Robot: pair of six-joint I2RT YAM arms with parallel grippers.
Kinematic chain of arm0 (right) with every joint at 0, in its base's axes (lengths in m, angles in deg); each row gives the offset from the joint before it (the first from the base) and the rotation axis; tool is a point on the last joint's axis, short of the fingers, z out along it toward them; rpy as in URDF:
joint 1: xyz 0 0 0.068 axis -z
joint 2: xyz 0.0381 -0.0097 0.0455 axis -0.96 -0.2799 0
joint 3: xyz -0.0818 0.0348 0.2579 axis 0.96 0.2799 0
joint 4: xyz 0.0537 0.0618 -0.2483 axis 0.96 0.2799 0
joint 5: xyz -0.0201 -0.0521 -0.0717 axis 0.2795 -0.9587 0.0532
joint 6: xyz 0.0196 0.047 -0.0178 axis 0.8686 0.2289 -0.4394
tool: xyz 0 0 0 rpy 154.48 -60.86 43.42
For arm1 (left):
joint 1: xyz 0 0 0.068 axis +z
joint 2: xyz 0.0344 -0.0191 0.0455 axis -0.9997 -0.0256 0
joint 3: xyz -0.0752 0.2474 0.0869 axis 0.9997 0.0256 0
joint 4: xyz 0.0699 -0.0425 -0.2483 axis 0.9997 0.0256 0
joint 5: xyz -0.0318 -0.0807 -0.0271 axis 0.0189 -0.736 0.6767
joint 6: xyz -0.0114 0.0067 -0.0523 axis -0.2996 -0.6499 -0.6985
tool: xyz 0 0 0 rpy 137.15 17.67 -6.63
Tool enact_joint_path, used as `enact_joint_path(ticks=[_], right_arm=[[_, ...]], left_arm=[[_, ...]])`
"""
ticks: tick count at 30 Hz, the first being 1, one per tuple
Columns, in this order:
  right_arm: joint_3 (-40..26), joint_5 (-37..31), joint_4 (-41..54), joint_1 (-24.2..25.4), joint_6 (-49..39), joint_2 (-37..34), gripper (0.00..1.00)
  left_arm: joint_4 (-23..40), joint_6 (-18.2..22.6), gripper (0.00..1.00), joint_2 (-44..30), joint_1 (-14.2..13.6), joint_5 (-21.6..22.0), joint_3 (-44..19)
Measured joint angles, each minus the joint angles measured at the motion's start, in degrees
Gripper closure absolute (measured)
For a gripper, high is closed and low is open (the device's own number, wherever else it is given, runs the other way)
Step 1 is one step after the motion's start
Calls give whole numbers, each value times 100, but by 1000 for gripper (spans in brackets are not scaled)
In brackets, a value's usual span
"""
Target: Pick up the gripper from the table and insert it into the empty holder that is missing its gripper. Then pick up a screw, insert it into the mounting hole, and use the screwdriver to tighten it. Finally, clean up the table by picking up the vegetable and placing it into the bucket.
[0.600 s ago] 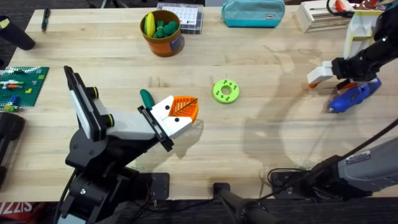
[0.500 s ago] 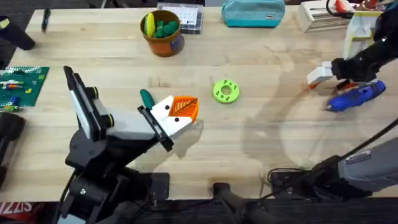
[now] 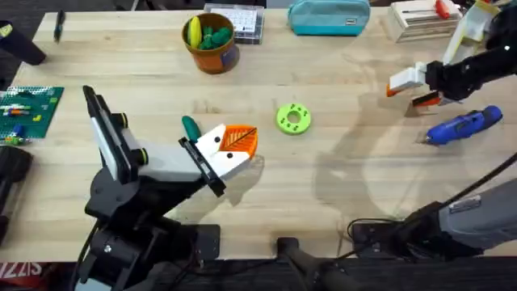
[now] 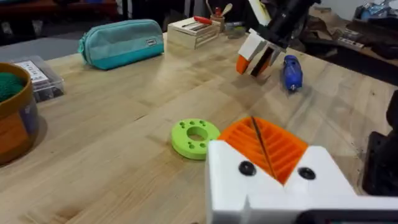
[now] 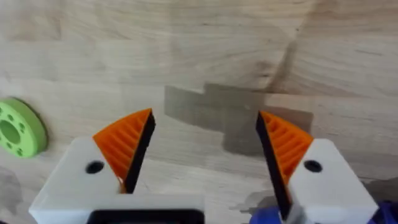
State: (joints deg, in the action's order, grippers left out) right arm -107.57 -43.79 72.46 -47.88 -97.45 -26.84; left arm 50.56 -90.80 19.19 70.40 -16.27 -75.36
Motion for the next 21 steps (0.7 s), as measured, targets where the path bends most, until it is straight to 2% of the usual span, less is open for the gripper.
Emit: enact_joint_path(ticks=[3,6,12,17,21], right_arm=[[-129,-92,16,-12,342,21,6],[-292,-548,-34,-26,735,247,6],[-512,-1698,-245,-42,1724,1500,6],[-615,-2850,430,166,2894,2448,7],[-614,-3272,901,452,3568,2583,8]], left_arm=[[0,0,988,-1,0,-1,0],[0,0,988,-1,0,-2,0],[0,-2,988,-1,0,-2,0],[0,-2,988,-1,0,0,0],[0,-2,988,-1,0,-1,0]])
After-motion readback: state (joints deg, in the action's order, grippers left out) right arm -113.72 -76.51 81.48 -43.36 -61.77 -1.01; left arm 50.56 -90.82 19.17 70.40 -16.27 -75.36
